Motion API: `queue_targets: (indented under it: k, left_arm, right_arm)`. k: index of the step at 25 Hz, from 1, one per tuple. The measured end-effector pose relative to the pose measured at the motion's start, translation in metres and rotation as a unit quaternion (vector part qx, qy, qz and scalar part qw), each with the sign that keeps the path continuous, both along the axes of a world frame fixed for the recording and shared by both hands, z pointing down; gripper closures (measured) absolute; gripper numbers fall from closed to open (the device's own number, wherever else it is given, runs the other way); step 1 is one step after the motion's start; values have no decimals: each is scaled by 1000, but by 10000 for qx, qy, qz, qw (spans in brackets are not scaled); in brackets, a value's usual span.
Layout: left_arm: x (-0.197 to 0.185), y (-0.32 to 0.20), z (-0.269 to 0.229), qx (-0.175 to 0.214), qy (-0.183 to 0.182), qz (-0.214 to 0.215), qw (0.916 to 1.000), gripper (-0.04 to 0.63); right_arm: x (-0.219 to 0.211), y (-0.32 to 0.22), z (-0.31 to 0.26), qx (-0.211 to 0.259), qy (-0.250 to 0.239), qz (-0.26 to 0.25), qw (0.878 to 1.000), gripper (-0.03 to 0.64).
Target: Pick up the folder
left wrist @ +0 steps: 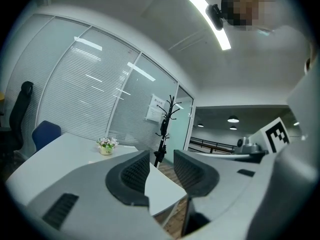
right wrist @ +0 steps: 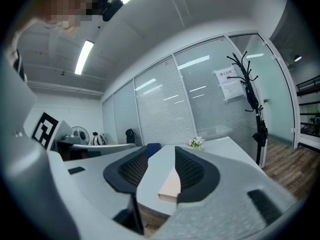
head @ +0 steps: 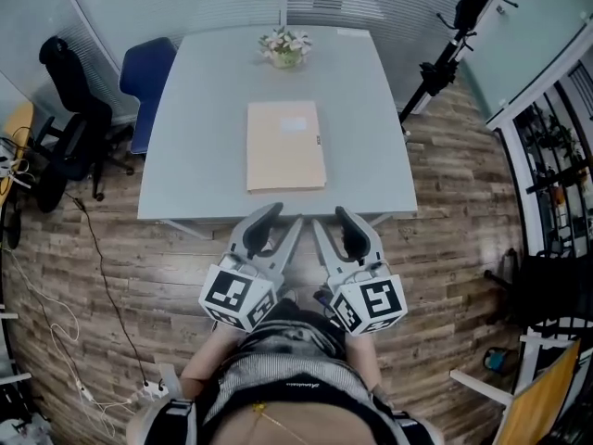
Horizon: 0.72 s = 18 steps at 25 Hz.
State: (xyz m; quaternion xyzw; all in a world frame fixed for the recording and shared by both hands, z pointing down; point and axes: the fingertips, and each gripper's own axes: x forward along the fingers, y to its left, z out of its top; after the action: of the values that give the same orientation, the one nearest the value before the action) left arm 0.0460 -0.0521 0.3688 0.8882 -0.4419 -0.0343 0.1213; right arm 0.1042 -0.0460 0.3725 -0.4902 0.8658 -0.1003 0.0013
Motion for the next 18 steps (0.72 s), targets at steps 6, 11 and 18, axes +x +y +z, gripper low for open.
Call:
queue_targets:
  k: [6, 11, 18]
  left_arm:
    - [-10, -51, 1, 7, 80, 93, 9999, 457]
    - [-17, -99, 5, -50, 44, 212, 9998, 457]
    - [-16, -156, 6, -96, 99, 481, 9987, 457]
  right_arm:
    - [-9, -49, 3, -31, 87, 60, 9999, 448]
    - [-21, -95, -1, 29, 128, 83, 9999, 448]
    - [-20, -143, 1, -45, 162, 316, 9994, 445]
